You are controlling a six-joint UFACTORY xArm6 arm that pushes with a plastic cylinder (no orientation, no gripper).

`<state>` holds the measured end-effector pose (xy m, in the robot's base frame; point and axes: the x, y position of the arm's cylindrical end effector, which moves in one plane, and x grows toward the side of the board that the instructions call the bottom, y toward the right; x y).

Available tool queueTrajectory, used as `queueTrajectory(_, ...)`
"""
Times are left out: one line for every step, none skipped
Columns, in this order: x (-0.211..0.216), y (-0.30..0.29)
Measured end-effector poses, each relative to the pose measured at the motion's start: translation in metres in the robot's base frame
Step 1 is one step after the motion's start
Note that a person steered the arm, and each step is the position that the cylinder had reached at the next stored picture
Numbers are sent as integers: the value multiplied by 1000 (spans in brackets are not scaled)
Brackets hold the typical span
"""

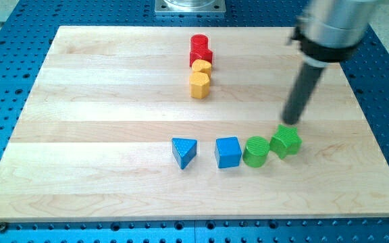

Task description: Nudge the green star close to the green circle

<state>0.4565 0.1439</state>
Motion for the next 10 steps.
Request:
queueTrajectory(53, 5)
queueTrajectory(36, 36)
queueTrajectory(80, 116)
queueTrajectory(160, 66)
queueTrajectory(154, 13)
queueTrajectory(117, 31)
queueTrajectory(88, 63)
queueTrajectory(90, 93)
queueTrajectory(157, 55)
queueTrajectory(159, -9)
